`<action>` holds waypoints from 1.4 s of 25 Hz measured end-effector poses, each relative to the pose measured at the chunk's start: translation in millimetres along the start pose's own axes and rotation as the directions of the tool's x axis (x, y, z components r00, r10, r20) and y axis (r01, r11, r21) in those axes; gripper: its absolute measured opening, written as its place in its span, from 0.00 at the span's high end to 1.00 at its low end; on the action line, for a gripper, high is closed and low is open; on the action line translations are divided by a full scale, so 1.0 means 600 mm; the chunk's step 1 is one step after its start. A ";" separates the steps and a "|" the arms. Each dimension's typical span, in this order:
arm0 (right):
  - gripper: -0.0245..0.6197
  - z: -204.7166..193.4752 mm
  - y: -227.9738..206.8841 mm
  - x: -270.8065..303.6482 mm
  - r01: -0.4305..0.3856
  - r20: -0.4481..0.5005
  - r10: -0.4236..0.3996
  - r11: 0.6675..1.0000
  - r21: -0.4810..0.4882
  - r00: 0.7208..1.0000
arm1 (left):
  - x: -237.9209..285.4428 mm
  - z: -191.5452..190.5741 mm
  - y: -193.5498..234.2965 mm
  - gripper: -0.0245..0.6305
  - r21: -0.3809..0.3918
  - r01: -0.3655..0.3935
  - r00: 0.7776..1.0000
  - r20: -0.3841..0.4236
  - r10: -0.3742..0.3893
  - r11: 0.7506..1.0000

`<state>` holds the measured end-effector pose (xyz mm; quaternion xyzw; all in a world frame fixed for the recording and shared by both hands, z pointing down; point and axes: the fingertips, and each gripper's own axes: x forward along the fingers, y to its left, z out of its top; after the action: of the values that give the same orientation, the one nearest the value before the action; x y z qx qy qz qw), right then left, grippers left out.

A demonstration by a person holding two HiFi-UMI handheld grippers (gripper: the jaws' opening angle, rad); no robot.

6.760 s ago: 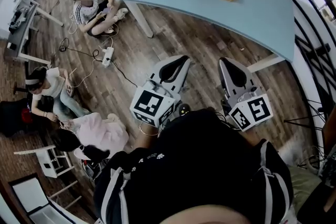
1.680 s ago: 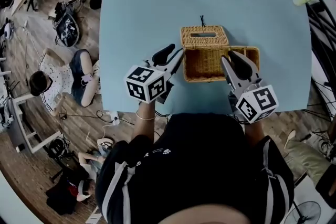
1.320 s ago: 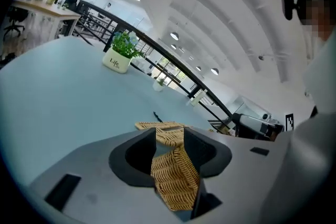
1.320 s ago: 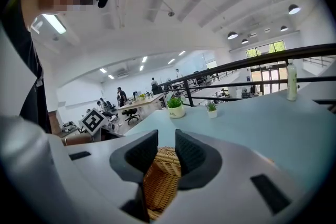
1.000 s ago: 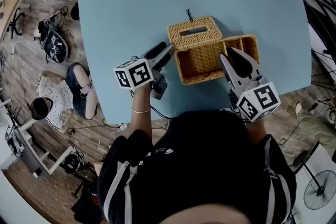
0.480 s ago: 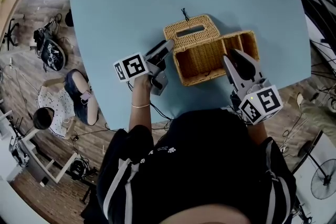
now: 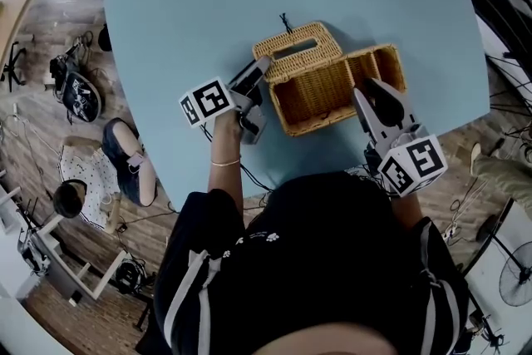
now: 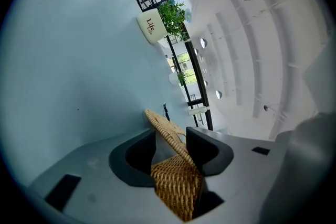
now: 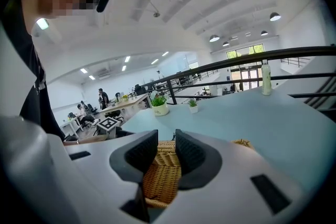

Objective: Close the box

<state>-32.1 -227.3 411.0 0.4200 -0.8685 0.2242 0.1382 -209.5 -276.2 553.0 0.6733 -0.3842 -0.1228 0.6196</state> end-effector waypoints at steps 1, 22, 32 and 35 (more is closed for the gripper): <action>0.80 0.000 -0.001 -0.001 0.004 0.001 -0.004 1.000 0.000 1.000 | 0.000 0.001 0.000 0.69 0.003 -0.002 1.000 0.002 0.002 1.000; 0.82 0.041 -0.050 0.048 -0.102 0.076 0.091 0.982 0.158 0.993 | -0.028 0.036 -0.078 0.82 0.297 -0.074 0.991 0.130 0.037 0.952; 0.82 0.076 -0.073 0.128 -0.132 0.028 0.131 0.991 0.032 0.991 | -0.043 0.038 -0.112 0.84 0.402 -0.052 0.984 0.175 -0.020 0.914; 0.82 0.083 -0.073 0.147 -0.140 0.018 0.140 0.990 -0.008 0.990 | -0.047 0.035 -0.120 0.85 0.432 -0.042 0.982 0.186 -0.043 0.901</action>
<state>-53.4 -335.3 418.0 0.3596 -0.8978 0.2266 0.1153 -215.5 -277.5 473.3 0.7795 -0.4593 -0.0984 0.4144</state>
